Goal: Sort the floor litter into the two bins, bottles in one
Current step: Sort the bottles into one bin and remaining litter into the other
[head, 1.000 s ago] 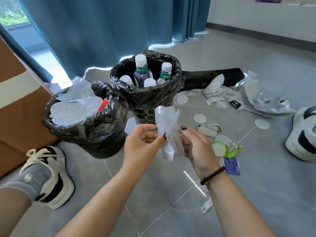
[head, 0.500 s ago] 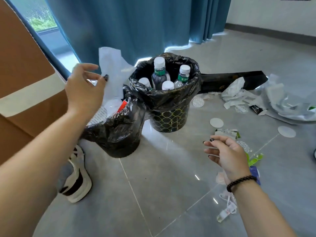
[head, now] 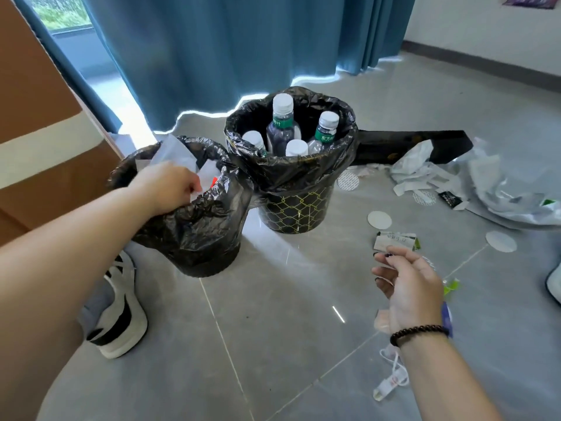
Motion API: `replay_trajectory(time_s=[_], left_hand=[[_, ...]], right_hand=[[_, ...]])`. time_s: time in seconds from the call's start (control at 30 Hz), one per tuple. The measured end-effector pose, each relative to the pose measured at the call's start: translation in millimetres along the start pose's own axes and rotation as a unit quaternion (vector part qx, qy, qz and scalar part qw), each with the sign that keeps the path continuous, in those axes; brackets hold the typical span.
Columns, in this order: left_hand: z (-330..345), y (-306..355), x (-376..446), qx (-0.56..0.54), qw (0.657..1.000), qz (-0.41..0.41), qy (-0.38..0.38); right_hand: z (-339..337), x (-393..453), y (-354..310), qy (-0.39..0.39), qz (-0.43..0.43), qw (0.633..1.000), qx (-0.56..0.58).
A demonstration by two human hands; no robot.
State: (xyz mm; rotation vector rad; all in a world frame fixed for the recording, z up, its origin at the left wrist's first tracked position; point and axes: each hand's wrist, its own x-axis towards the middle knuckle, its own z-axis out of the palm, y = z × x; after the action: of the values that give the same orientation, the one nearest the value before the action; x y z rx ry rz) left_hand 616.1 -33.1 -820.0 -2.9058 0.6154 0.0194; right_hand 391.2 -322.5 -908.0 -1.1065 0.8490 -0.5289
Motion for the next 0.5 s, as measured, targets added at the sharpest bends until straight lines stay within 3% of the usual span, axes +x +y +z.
replay_trajectory(time_s=[0.1,0.17,0.27,0.33,0.43,0.5], left_hand=[[3,2,1,-0.093,0.995,-0.007,-0.037],[1,-4,-3,-0.172,0.984,-0.042,-0.015],[-4,-4,-18,-0.239,0.961,-0.091,0.101],[-6,7,-30,-0.197,0.957,-0.089,0.192],[-9,43,-41,-0.106,0.939,-0.01,0.327],[-13,79,-45,-0.112,0.927,0.051,0.353]], right_hand=[[-4,3,-3,0.031,0.005,0.999,0.038],[-7,4,-4,0.044,0.017,0.998,0.047],[-15,10,-4,0.064,0.037,0.996,0.053],[-23,15,-3,0.073,0.043,0.995,0.054],[-36,23,-7,0.078,0.043,0.995,0.037],[-46,28,-10,0.068,0.041,0.997,0.0]])
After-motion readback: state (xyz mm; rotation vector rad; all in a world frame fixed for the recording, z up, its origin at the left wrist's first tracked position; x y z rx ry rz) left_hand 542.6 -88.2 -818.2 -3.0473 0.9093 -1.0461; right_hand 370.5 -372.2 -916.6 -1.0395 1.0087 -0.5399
